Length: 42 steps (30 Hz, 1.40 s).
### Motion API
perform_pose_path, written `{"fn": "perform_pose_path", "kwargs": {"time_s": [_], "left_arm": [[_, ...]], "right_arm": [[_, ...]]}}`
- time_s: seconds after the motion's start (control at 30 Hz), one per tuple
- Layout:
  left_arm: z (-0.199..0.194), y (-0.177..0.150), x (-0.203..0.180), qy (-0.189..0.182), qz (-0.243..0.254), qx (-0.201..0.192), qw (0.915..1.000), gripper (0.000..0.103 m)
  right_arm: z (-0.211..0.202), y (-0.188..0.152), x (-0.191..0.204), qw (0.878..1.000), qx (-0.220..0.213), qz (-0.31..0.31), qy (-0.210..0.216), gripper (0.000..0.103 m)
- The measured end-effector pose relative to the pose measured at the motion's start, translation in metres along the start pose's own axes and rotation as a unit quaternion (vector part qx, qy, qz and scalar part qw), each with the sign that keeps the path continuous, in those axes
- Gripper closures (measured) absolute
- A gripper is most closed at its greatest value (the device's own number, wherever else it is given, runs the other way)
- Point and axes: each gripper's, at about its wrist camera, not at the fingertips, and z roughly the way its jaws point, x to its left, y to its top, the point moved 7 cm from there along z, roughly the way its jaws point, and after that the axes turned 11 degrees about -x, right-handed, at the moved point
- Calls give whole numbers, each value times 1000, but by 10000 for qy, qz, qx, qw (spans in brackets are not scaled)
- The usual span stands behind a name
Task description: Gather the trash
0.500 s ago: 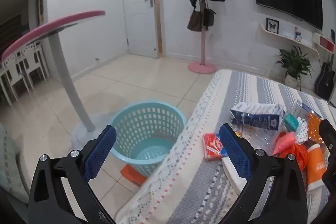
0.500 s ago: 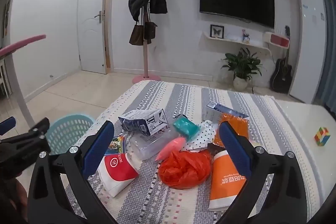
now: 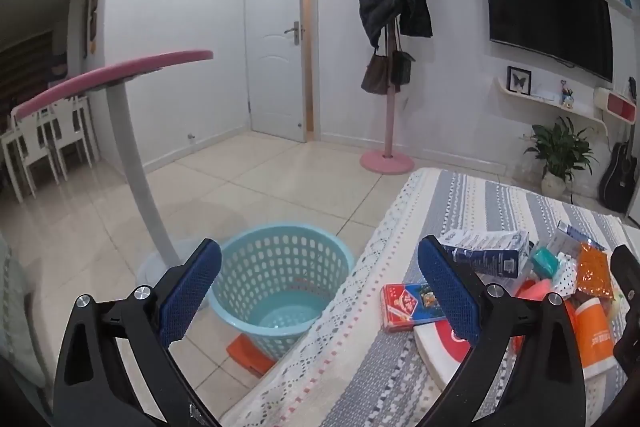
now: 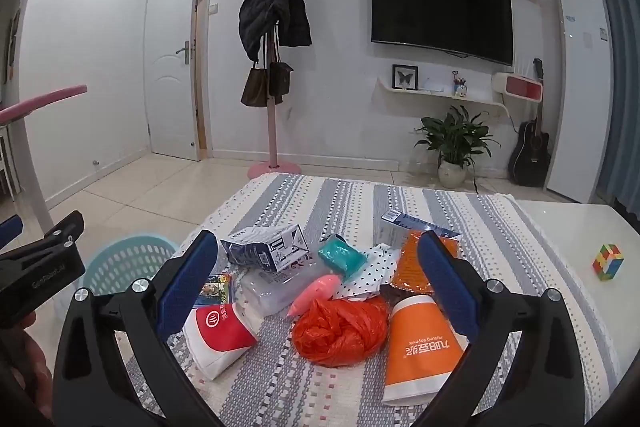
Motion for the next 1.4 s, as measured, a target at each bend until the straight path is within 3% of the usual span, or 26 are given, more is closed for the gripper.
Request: {"fn": "perform_pose_path", "kwargs": {"time_s": [0.8, 1.4], "left_arm": [[0, -3, 5, 70, -5, -59, 10000, 7], [7, -13, 2, -32, 51, 172, 9998, 7]], "right_arm": [[0, -1, -2, 10000, 63, 4, -39, 8], [2, -3, -8, 9999, 135, 17, -101, 8]]}}
